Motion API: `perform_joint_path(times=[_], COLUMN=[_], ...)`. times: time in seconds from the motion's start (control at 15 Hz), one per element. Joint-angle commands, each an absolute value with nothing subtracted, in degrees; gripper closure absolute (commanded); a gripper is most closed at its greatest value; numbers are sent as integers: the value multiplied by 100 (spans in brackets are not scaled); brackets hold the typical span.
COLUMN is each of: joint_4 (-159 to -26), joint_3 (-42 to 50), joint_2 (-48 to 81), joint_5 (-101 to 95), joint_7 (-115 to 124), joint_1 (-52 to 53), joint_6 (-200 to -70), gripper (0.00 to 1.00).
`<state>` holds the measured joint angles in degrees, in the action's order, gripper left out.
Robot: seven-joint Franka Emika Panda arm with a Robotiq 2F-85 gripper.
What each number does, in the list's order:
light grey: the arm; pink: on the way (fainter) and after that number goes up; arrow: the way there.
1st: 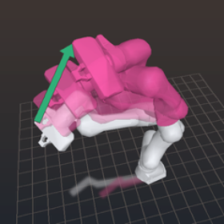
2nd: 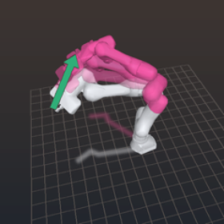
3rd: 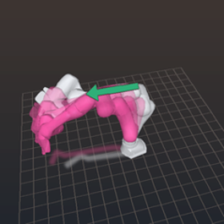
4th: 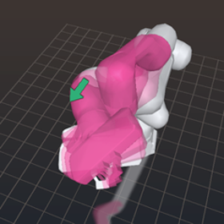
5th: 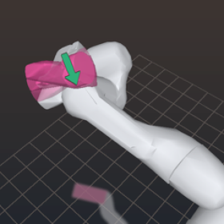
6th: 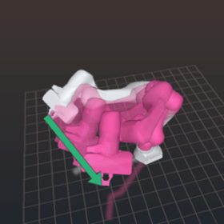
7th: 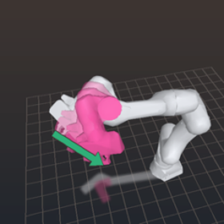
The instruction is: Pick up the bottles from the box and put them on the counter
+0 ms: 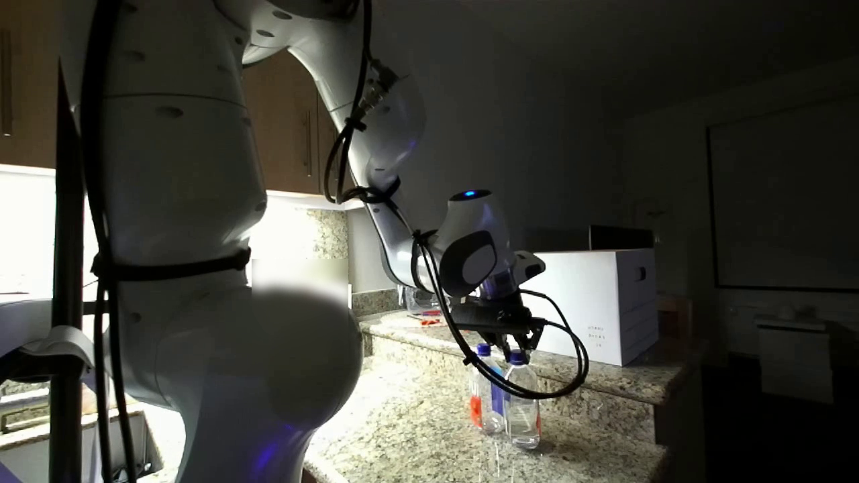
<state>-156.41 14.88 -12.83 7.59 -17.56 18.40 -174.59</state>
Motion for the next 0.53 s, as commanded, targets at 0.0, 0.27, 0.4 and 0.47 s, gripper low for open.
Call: perform_joint_path(times=[0.0, 0.27, 0.4, 0.47], joint_4=[-15787, -15865, -15898, -15911], joint_3=[1459, 1540, 1593, 1636], joint_2=[-1490, -1855, -2051, -2179], joint_5=[748, 754, 744, 736], joint_7=[-1689, -1742, -1760, -1780], joint_1=[1757, 1699, 1672, 1660], joint_6=[-17787, -17496, -17365, -17264], gripper=[86, 29, 16, 9])
